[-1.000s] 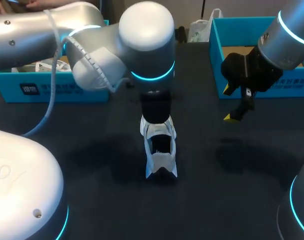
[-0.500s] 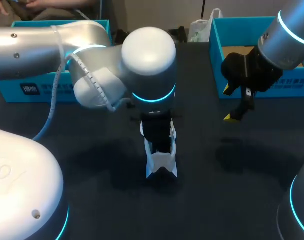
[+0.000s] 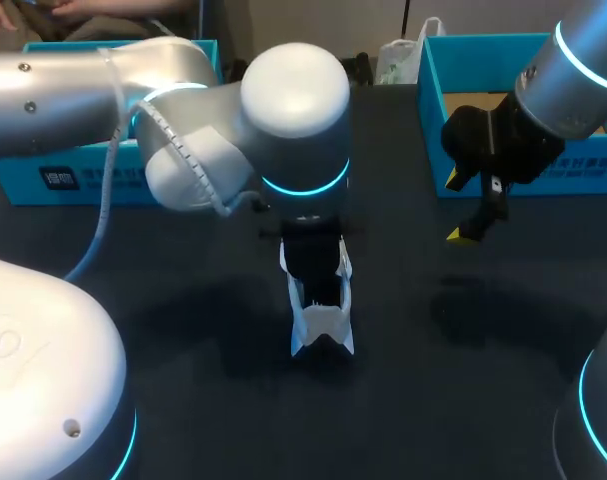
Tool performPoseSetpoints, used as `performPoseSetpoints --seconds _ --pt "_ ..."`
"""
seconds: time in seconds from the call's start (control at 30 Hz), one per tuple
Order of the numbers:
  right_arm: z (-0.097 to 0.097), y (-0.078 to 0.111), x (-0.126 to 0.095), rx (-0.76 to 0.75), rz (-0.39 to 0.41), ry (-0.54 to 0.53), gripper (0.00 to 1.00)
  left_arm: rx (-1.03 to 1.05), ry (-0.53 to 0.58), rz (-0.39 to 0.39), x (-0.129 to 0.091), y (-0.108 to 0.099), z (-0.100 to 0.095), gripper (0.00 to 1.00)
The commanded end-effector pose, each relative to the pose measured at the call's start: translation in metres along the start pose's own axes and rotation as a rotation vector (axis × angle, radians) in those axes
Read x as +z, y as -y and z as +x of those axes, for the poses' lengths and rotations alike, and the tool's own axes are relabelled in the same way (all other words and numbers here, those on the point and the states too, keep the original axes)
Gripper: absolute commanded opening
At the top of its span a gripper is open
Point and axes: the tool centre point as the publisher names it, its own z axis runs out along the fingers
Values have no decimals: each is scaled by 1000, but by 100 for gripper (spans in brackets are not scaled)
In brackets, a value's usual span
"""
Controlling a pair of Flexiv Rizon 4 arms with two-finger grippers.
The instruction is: Take the shoe out of the shoebox, open the shoe tongue, remove and reinsert the insole, then place the shoe into the shoebox
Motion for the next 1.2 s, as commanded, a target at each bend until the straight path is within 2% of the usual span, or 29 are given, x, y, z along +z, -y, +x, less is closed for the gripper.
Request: performPoseSetpoints --seconds 0.03,0.1,0.23,0.3,0.33,0.37,0.4,0.43,0.5,0.53,0.57,0.63,1.07,1.1,1.2 --pt "0 0 1 1 3 1 100 0 5 8 9 4 -3 38" --pt "0 0 1 1 3 1 100 -2 4 7 8 5 -3 38" --pt "0 0 1 1 3 1 100 -62 18 7 -8 -2 0 37" --pt "0 0 1 1 3 1 100 -123 17 5 -18 -7 3 41" --pt "0 0 1 1 3 1 100 -162 8 10 -22 -10 5 45" --pt "0 0 1 1 3 1 100 -224 -7 16 -27 -12 7 56" --pt "0 0 1 1 3 1 100 -278 -14 45 -31 -13 9 73" --pt "0 0 1 1 3 1 100 -342 -32 61 -35 -14 11 72" --pt "0 0 1 1 3 1 100 -505 -59 39 -39 -14 15 74" --pt "0 0 1 1 3 1 100 -573 -55 49 -41 -12 18 85" --pt "0 0 1 1 3 1 100 -661 -69 43 -43 -10 21 100" --pt "0 0 1 1 3 1 100 -735 -56 121 -49 0 25 100" --pt "0 0 1 1 3 1 100 -735 -56 121 -49 0 25 100" --pt "0 0 1 1 3 1 100 -795 -41 88 -51 4 19 100" --pt "0 0 1 1 3 1 100 -960 -95 124 -65 19 9 100"
